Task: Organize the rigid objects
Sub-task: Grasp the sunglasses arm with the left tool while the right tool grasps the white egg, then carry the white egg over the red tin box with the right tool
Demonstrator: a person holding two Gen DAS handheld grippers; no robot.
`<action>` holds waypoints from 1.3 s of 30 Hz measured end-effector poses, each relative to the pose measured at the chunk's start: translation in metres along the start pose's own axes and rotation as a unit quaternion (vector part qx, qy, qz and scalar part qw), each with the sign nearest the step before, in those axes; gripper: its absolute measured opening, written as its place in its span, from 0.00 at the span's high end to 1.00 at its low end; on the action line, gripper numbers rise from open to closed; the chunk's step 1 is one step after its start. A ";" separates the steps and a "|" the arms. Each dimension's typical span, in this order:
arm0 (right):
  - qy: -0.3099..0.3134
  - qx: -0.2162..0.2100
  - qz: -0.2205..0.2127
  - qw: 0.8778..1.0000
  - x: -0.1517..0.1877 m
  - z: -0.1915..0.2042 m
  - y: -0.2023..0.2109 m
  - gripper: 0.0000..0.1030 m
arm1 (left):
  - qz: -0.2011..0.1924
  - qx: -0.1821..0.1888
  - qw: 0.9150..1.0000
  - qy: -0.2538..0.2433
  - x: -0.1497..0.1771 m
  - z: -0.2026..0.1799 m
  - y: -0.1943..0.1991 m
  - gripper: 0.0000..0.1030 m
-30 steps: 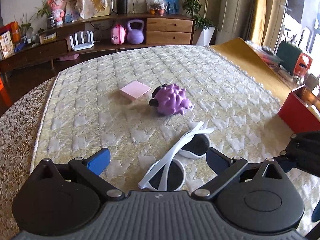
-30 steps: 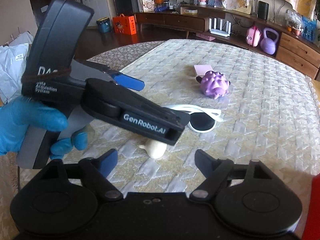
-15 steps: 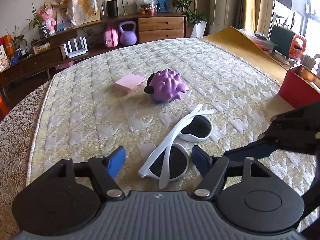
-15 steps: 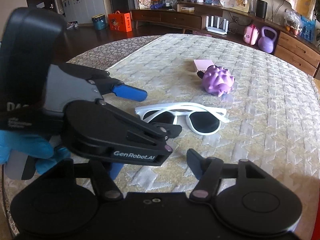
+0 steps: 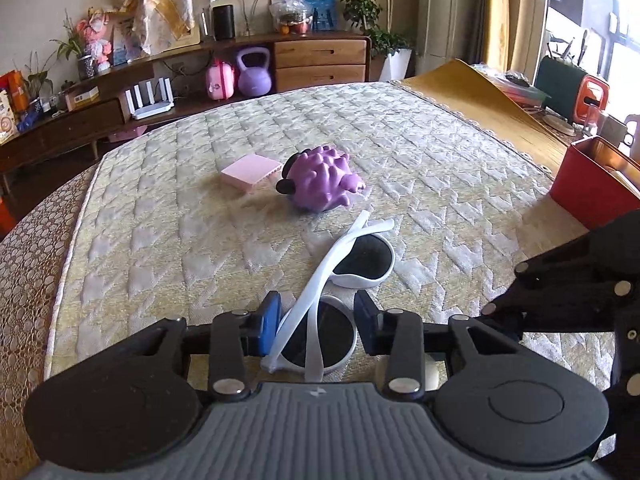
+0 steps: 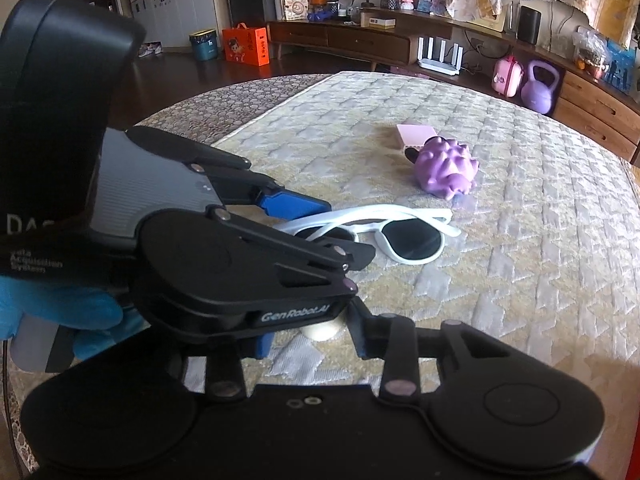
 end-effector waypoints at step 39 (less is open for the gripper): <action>-0.102 0.104 -0.074 0.987 0.077 -0.117 0.197 0.65 | 0.010 0.015 1.000 -0.001 -0.009 -0.098 0.082 0.90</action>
Point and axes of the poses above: each gripper's, at about its wrist camera, not at the fingertips, and y roughly against the way its jaws point, z to its left, x to its underside, the point moved 2 cm from there along -y, roughly the way its jaws point, and after that the axes turned 2 degrees about x, right-handed, at the moved point
